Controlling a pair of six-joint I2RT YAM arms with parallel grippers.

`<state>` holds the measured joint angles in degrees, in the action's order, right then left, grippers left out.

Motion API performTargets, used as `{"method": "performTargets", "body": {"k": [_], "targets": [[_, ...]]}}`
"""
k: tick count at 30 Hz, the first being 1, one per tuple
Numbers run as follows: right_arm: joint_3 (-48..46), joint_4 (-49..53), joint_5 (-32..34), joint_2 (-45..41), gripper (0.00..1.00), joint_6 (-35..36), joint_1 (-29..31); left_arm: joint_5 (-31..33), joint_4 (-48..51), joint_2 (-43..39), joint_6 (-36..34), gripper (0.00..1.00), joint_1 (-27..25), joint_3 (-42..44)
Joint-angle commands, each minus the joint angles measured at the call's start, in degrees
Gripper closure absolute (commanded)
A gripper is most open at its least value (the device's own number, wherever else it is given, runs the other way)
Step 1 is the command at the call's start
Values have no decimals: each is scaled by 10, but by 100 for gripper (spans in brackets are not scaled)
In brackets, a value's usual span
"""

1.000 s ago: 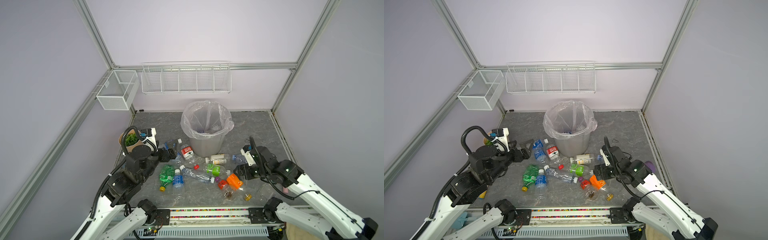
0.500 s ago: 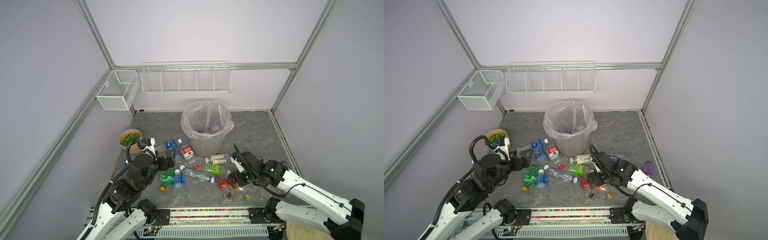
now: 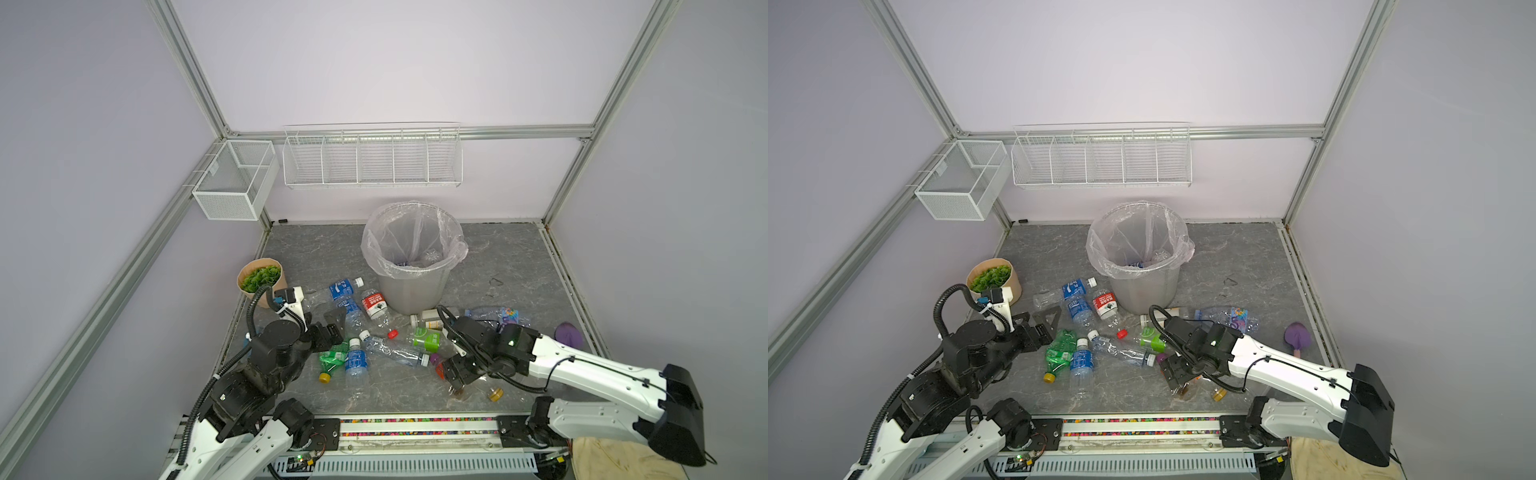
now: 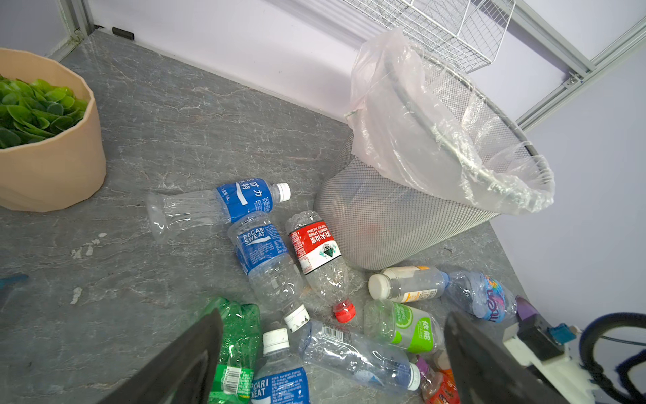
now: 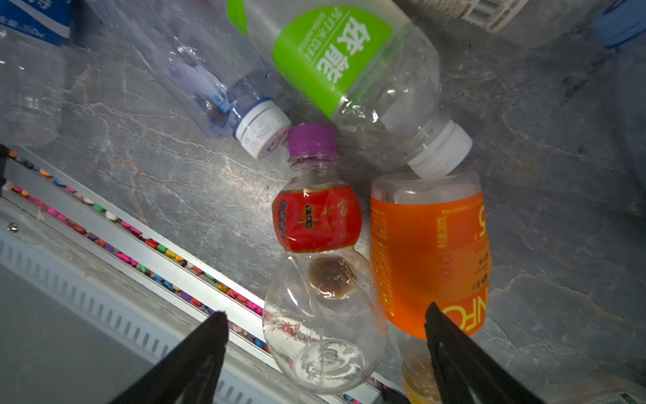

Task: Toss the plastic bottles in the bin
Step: 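Lower the right gripper and grasp the red purple-cap bottle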

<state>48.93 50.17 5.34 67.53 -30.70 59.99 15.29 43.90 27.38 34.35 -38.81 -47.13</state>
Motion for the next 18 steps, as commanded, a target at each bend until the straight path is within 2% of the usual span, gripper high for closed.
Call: {"method": "performTargets", "body": {"k": [1, 6, 18], "targets": [[-8, -6, 22, 26, 13, -21, 14, 12, 28, -13, 12, 2, 0, 8], [-3, -8, 37, 73, 21, -30, 34, 17, 36, -18, 11, 2, 0, 11], [-8, -22, 66, 179, 29, -56, 87, 22, 41, -21, 12, 2, 0, 11]]}}
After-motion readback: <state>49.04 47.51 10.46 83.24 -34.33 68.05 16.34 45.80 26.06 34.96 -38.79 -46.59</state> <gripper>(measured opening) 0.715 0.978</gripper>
